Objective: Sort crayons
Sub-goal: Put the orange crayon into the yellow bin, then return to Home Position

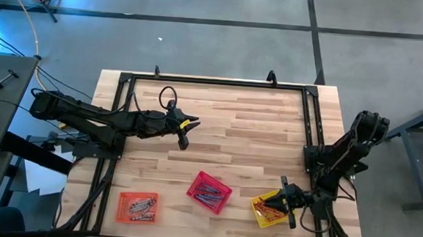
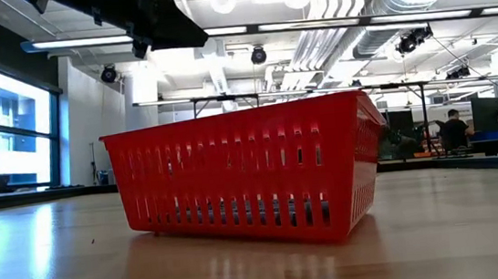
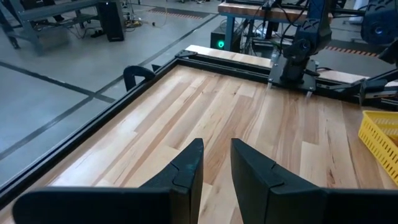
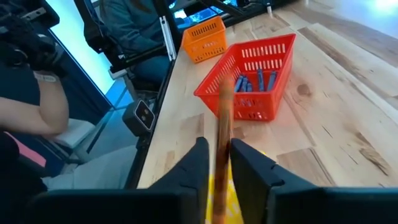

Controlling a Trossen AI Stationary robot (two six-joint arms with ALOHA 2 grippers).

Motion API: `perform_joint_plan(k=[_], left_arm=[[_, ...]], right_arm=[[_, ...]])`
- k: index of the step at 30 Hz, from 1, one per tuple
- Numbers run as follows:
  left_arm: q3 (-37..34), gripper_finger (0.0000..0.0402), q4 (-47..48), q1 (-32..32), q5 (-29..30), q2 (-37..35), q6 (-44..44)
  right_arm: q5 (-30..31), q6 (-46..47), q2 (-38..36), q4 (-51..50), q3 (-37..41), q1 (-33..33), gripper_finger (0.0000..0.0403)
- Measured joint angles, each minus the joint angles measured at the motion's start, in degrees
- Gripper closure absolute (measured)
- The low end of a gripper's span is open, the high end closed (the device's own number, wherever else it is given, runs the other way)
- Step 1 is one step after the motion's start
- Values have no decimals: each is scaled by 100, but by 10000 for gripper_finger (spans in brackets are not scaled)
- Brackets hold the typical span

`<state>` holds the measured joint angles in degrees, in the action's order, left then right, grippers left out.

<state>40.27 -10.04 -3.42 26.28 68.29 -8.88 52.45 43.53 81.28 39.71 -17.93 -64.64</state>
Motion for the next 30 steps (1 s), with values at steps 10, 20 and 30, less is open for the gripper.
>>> perform_joint_plan(k=[10, 20, 30], left_arm=[[0, 332, 0, 0, -20, 0, 1], [0, 332, -2, 0, -20, 0, -3], [0, 332, 2, -4, -221, 0, -366]], right_arm=[[-13, -25, 0, 42, 0, 0, 297], [-15, -947, 0, 600, 0, 220, 295], [-92, -2178, -154, 911, 0, 1014, 295]])
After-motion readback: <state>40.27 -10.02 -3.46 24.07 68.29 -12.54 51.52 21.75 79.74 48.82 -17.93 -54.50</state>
